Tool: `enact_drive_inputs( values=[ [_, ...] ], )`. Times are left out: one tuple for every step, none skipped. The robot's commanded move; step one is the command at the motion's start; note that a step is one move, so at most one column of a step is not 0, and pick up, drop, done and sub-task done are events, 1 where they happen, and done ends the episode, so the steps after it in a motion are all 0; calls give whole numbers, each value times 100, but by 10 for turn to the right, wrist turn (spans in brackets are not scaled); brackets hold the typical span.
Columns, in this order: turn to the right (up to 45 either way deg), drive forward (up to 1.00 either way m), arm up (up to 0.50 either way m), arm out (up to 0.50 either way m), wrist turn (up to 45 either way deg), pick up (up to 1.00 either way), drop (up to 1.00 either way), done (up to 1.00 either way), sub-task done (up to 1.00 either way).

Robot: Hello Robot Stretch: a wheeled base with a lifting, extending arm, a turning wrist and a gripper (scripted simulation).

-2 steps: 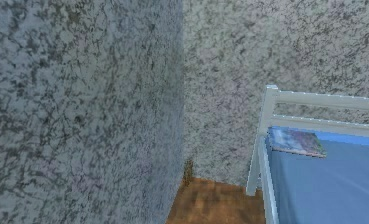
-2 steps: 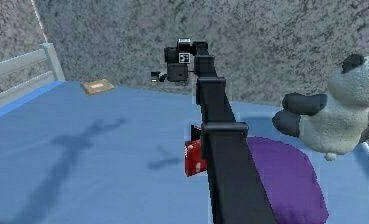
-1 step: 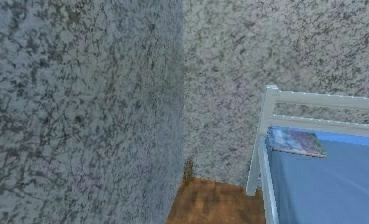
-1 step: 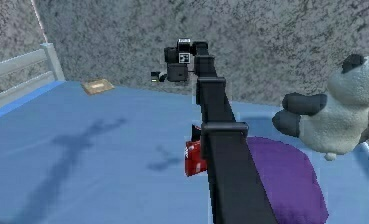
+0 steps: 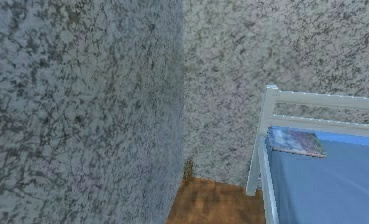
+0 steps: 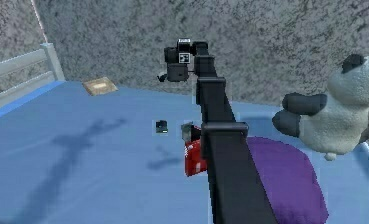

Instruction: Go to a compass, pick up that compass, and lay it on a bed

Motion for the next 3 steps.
enact_drive_inputs(
  values=[
    [0, 0, 2, 0, 0, 0, 0, 0, 0],
    [0, 0, 0, -8, 0, 0, 0, 0, 0],
    [0, 0, 0, 0, 0, 0, 0, 100, 0]
  ],
)
